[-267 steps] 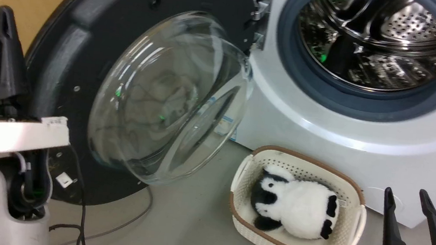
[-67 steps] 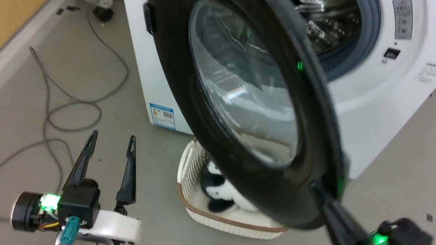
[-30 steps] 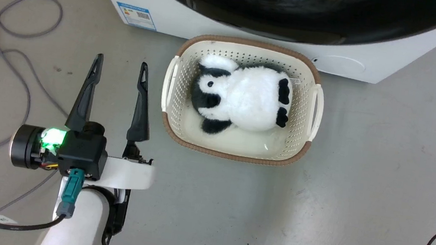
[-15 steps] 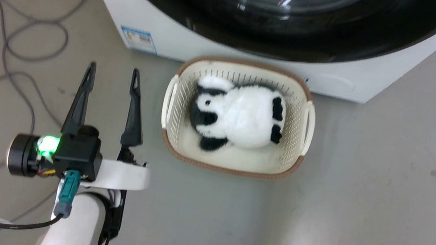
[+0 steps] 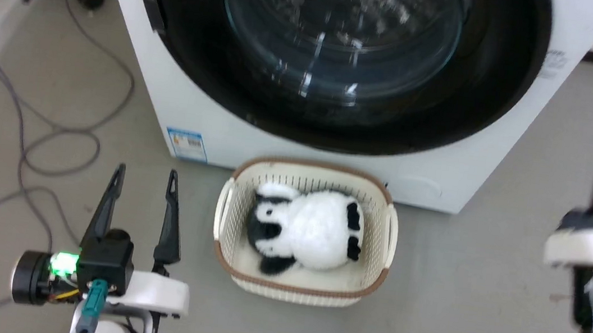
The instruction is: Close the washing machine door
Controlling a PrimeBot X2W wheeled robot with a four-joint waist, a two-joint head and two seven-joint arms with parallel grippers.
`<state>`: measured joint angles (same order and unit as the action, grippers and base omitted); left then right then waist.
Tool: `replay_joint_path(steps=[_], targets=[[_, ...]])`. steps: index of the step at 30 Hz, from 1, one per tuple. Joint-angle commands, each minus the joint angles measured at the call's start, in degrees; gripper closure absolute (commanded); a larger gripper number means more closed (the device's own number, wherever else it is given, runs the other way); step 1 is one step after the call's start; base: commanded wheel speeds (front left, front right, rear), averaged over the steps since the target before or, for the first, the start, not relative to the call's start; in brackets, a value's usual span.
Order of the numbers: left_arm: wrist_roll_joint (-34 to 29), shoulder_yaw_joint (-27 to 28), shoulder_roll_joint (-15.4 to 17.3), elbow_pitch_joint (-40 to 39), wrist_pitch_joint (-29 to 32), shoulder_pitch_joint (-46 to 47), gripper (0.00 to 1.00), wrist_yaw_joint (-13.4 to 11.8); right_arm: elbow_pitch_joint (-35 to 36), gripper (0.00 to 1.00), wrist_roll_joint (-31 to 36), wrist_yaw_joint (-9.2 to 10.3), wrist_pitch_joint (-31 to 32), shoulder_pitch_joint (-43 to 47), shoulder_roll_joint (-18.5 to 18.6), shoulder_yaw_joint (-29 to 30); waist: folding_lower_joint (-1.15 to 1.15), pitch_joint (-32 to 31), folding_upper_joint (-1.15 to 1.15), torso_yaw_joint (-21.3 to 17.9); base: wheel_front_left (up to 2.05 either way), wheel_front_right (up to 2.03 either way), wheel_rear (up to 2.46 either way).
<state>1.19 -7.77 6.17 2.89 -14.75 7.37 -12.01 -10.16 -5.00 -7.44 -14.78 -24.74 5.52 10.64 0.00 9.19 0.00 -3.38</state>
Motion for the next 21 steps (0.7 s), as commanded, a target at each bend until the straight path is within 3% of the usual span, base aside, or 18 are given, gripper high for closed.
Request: replay_joint_path(steps=[1,2,9,20,21], targets=[[-0.15,0.25,0.25,0.32,-0.25,-1.27,0.00,-0.27,0.66,0.05,0.44,-0.05,-0.22,2.92,-0.77,-1.34,0.00,-2.70,0.00,-0.26,0.00,0.00,0.00],[-0.18,0.27,0.25,0.44,-0.25,-1.71,0.00,-0.29,1.34,0.00,0.80,-0.05,-0.22,4.22,-1.07,-1.75,0.00,-3.32,0.00,-0.26,0.00,0.00,0.00],[-0.33,-0.13,0.22,0.76,-0.25,-4.60,0.00,-0.33,5.11,0.00,2.41,-0.05,-0.22,13.51,-2.54,-3.25,0.00,-7.61,0.00,0.30,0.00,0.00,0.00],[-0.40,-0.54,0.32,0.42,-0.25,-6.75,0.00,0.38,6.89,0.00,-5.03,-0.05,-0.22,22.16,-2.63,-5.17,0.00,-9.38,0.00,0.72,0.00,0.00,0.00],[-0.49,-0.53,0.12,0.47,0.01,-6.07,1.00,0.29,6.58,1.00,-4.62,0.00,0.02,21.70,-2.36,-5.12,0.00,-9.39,0.00,0.72,0.00,0.00,0.00]])
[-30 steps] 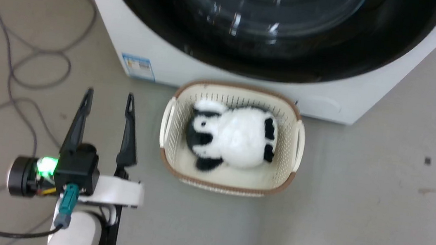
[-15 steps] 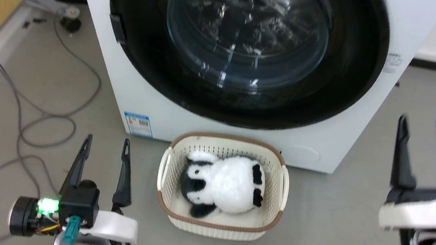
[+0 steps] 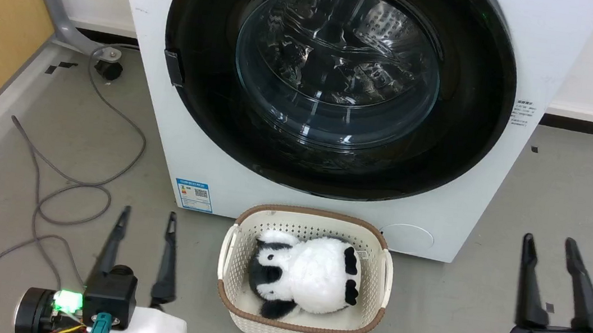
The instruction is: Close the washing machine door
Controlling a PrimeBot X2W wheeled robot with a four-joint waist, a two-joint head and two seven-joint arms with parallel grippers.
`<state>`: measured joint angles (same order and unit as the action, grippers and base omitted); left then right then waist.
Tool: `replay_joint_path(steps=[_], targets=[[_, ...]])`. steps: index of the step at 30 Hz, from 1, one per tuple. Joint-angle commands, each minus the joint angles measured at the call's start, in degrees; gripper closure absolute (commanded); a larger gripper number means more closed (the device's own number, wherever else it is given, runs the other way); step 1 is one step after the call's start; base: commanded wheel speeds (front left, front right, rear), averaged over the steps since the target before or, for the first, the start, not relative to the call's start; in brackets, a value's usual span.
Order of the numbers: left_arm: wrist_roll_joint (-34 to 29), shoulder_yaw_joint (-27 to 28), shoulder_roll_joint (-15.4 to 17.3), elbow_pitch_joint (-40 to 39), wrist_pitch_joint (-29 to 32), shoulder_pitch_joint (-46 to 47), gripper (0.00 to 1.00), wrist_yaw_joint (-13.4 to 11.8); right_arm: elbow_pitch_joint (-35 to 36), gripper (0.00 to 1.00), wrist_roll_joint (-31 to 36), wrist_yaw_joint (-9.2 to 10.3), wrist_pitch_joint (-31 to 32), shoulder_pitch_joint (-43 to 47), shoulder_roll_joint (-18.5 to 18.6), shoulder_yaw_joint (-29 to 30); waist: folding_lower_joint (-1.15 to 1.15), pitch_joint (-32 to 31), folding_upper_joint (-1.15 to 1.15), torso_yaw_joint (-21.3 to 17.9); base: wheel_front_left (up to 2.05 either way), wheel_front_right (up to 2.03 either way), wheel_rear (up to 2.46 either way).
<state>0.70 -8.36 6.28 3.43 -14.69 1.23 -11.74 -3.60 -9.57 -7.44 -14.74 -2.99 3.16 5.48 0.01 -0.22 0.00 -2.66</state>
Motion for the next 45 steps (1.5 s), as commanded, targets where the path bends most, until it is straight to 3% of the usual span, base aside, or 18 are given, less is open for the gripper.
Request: replay_joint_path(steps=[1,45], targets=[[0.00,0.03,-0.02,0.01,0.05,0.00,1.00,0.02,-0.02,1.00,0.04,0.00,0.03,0.00,0.00,0.00,-0.01,0.00,0.00,0.01,0.00,0.00,0.00],[-0.24,2.83,-1.17,-1.16,4.98,-0.41,1.00,3.96,1.21,1.00,3.25,-0.02,4.98,0.99,-0.09,-1.85,-0.01,0.06,0.00,0.90,0.00,0.00,0.00]])
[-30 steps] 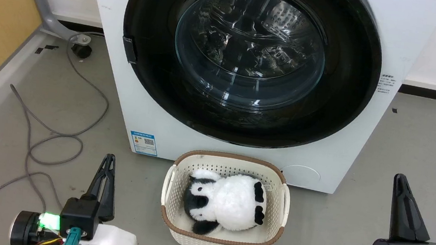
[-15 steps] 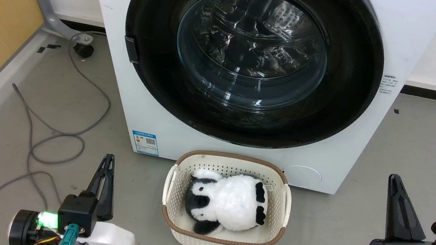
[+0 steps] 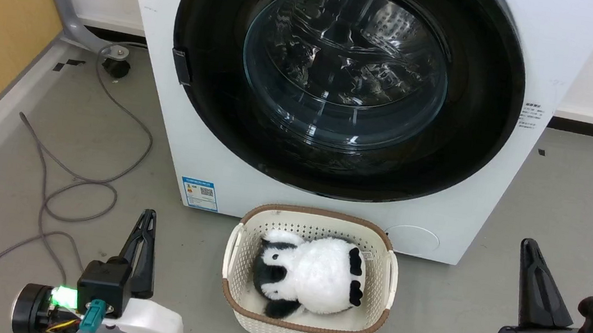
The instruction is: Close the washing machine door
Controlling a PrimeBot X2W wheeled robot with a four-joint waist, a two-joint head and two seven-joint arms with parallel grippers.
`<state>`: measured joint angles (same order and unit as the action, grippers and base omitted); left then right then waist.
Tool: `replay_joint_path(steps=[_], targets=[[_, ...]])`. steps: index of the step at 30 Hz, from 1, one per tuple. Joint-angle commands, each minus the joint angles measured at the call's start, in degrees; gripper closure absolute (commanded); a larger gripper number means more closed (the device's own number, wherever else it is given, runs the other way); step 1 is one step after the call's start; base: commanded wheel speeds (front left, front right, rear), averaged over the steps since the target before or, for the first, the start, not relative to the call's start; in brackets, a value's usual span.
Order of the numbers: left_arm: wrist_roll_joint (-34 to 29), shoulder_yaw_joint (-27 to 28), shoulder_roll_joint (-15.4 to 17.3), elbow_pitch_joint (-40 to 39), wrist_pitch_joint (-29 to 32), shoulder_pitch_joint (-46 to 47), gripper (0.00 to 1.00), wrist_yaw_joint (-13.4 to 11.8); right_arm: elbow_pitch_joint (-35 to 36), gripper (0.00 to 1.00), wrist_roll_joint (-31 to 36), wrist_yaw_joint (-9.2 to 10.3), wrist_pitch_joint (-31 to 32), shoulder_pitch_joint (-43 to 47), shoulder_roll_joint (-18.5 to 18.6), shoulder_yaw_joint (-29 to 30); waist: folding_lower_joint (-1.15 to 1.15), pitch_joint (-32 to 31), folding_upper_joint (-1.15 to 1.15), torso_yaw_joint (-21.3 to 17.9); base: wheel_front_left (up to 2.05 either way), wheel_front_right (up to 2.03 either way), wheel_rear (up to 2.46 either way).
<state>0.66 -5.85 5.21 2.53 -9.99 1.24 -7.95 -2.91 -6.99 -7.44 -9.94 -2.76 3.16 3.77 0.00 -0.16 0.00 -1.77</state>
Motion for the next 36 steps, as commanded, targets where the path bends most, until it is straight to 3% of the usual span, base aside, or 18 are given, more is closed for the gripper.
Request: replay_joint_path(steps=[1,36], targets=[[-0.21,0.40,-0.13,-0.29,0.40,-0.43,1.00,0.27,0.54,1.00,0.74,-0.02,0.30,0.79,-0.10,-0.19,0.00,0.00,0.00,0.03,0.00,0.00,0.00],[-0.40,2.66,-1.05,-1.22,4.38,-0.76,1.00,3.46,1.53,1.00,3.34,-0.03,4.30,1.61,-0.17,-1.68,0.00,0.07,0.00,0.75,0.00,0.00,0.00]])
